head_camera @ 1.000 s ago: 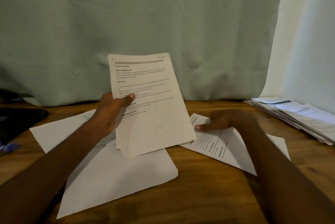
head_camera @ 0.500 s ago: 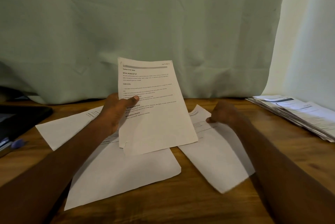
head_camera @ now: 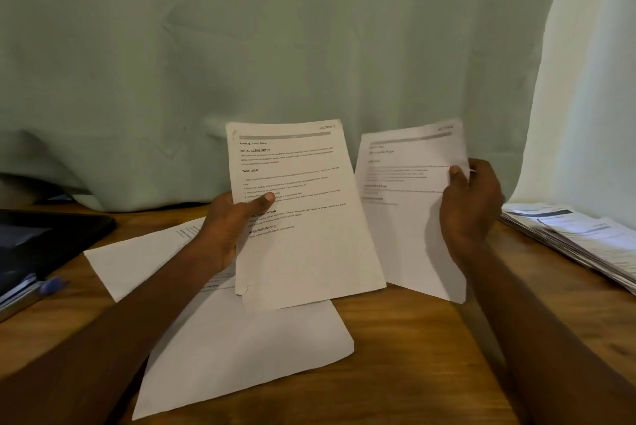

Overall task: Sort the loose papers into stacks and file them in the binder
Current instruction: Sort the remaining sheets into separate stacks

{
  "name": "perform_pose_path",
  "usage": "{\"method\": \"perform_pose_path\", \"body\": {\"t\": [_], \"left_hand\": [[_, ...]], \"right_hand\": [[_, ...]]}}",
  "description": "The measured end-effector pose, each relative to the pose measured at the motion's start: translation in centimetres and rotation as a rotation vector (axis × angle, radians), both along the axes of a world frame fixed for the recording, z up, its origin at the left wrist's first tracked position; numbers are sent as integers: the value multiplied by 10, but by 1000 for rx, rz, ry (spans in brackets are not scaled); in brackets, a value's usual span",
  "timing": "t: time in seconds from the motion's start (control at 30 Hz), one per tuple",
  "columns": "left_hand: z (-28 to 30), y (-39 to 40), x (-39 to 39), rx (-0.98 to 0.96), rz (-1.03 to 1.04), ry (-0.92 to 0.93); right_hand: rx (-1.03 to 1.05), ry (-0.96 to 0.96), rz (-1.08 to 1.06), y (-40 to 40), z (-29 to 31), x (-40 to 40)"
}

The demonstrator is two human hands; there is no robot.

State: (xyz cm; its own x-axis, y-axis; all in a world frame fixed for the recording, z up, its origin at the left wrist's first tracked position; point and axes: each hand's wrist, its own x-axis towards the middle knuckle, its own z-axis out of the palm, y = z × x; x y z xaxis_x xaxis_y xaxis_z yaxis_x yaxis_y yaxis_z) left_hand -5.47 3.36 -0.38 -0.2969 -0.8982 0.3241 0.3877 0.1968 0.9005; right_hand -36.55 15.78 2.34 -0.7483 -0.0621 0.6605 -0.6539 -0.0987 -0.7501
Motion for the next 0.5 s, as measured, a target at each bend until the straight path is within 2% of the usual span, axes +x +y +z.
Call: {"method": "perform_pose_path", "body": {"t": [0.1,0.23,0.5], "left_hand": [[2,4,0,17,-39,46],[6,3,-1,11,-51,92],[13,11,-9,-33,-20,172]], "right_hand": [[-191,-81,140,0,6,3],[-288,-131,229,3,13,6],[-286,-121,367,3,13,15]]}}
